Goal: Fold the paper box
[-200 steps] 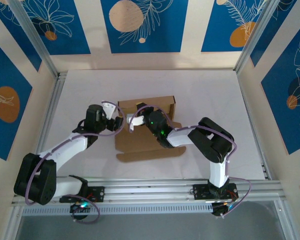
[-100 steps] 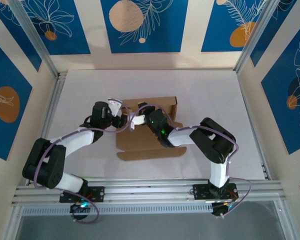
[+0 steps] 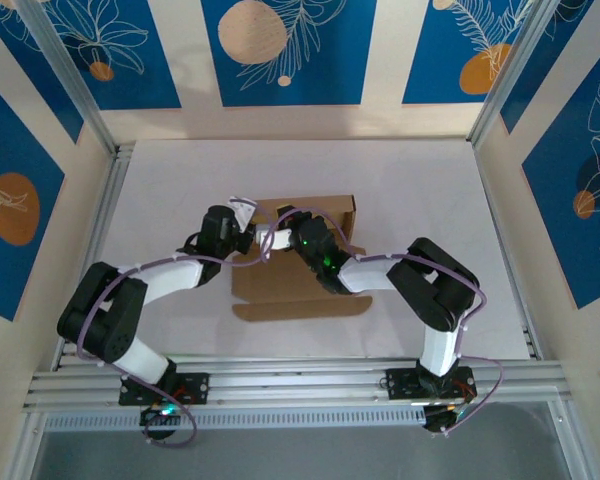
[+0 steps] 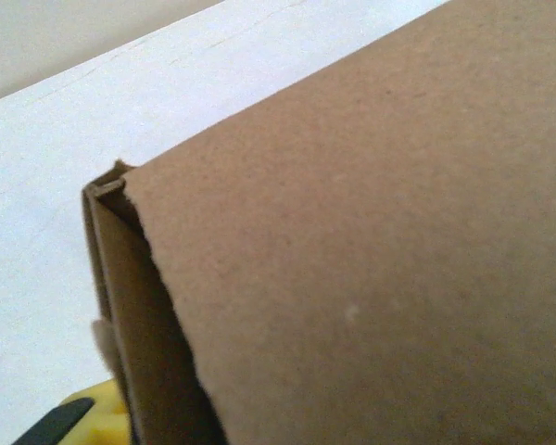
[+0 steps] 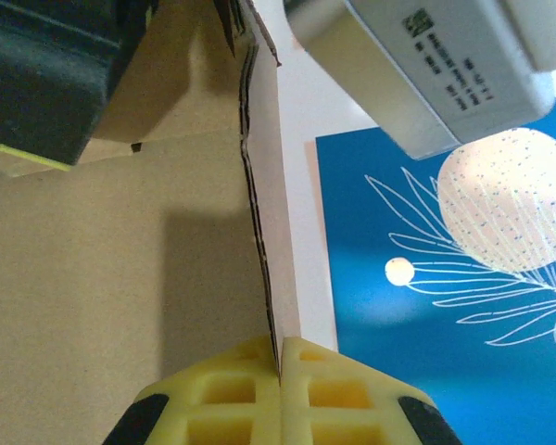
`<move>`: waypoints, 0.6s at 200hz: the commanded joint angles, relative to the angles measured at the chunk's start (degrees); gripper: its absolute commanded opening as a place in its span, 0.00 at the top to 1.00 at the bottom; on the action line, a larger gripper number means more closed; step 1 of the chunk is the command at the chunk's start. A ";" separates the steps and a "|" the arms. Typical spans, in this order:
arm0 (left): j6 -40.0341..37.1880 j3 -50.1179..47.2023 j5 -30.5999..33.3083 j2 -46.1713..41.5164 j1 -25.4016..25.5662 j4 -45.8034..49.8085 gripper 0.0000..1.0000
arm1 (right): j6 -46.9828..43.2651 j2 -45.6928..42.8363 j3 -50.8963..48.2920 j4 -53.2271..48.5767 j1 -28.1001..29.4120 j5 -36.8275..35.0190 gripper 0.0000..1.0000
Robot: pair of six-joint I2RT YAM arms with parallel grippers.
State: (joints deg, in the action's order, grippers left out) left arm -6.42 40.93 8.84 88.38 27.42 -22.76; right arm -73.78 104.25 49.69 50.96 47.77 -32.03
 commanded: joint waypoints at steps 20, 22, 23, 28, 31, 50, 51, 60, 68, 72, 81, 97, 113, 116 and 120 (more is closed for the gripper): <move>-0.79 -0.41 2.46 1.13 1.58 -6.49 0.76 | 10.01 -5.11 -0.73 -6.30 1.03 3.77 0.72; -0.86 -0.41 2.60 1.12 1.58 -6.46 0.76 | 10.57 -5.52 -0.71 -6.75 1.04 3.98 0.70; -0.87 -0.37 2.64 1.11 1.58 -6.44 0.77 | 10.80 -5.71 -0.77 -6.97 1.07 4.08 0.69; -0.86 -0.49 2.87 1.13 1.52 -6.61 0.78 | 12.16 -6.70 -0.78 -8.34 1.09 4.54 0.61; -0.94 -0.57 2.99 1.04 1.55 -6.71 0.78 | 12.96 -7.28 -0.76 -9.08 1.10 4.84 0.56; -1.39 -0.88 2.79 0.92 1.57 -7.85 0.80 | 19.07 -12.44 -1.74 -12.70 1.05 7.75 0.40; -1.44 -0.87 2.78 0.92 1.53 -7.84 0.81 | 19.44 -12.77 -1.77 -12.93 1.08 8.03 0.40; -1.77 -0.48 2.15 1.24 1.58 -7.52 0.81 | 23.05 -16.04 -2.16 -16.30 0.89 10.62 0.36; -2.01 0.12 1.33 1.61 1.56 -6.86 0.82 | 26.77 -19.15 -1.79 -20.79 0.41 13.70 0.34; -2.15 0.47 0.91 1.78 1.58 -6.52 0.83 | 28.63 -20.31 -1.49 -23.27 0.07 15.35 0.33; -2.36 0.98 0.35 2.16 1.58 -5.79 0.84 | 32.96 -23.52 -0.63 -27.77 -0.62 18.95 0.33; -3.08 0.85 -1.31 2.41 1.50 -6.32 0.85 | 40.71 -28.94 0.09 -33.40 -2.22 27.10 0.33; -4.64 1.35 -5.69 2.74 1.39 -5.33 0.85 | 48.61 -33.16 0.68 -36.81 -4.44 34.57 0.33; -4.92 1.57 -6.27 2.83 1.41 -5.06 0.85 | 50.34 -33.75 1.00 -37.35 -5.01 35.66 0.33; -5.15 1.81 -6.94 2.92 1.37 -4.58 0.85 | 52.74 -34.40 1.45 -37.99 -5.90 37.21 0.33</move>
State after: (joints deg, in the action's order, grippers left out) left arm -7.31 41.15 7.66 89.56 28.53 -29.19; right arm -38.68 74.83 48.03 20.88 44.80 -9.54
